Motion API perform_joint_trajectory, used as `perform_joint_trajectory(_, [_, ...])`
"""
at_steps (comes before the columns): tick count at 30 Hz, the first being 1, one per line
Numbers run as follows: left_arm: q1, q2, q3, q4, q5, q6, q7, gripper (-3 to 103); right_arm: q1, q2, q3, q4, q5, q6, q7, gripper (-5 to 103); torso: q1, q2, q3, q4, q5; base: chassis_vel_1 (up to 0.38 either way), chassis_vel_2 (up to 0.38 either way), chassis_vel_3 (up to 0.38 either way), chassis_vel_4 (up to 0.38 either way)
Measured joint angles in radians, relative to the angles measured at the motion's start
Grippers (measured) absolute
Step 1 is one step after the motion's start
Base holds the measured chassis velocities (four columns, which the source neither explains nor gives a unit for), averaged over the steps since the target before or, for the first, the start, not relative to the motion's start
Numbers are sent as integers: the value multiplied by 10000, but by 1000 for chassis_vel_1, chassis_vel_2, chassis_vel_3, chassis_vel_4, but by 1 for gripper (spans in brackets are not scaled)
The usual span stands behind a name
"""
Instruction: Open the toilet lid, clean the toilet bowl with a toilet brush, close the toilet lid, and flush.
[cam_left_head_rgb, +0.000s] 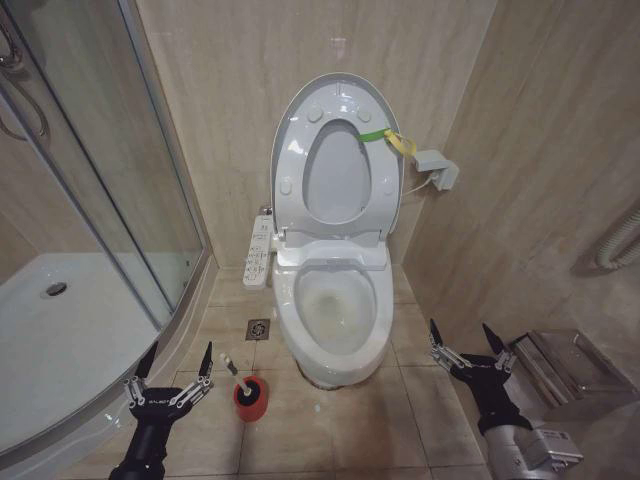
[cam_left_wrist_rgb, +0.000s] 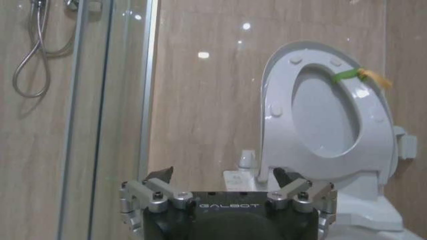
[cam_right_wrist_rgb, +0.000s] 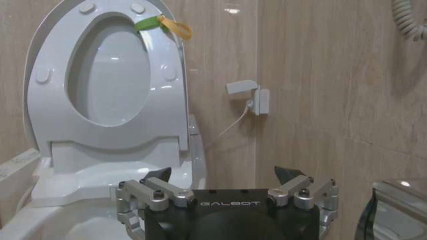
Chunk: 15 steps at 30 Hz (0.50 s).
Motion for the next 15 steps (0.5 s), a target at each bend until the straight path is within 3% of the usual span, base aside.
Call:
perform_joint_trajectory(1, [-13,-19,31,-13,19,12,27,98,0,0,0,0,0,0,0,100,21,42,17,1,1,0,0,0,0])
perform_joint_trajectory(8, [-80,-77,200,-13,78,11,63,98,0,0,0,0,0,0,0,100,107,299,191,2,-1,0,0,0,0])
perform_joint_trajectory(9, [-104,-79,229,4,110,9,64,93,0,0,0,0,0,0,0,100,125,360,233,1,1,0,0,0,0])
perform_joint_trajectory(15, [-224,-79,331,129,189,4,69,93,0,0,0,0,0,0,0,100,235,639,405,2,0,0,0,0,0])
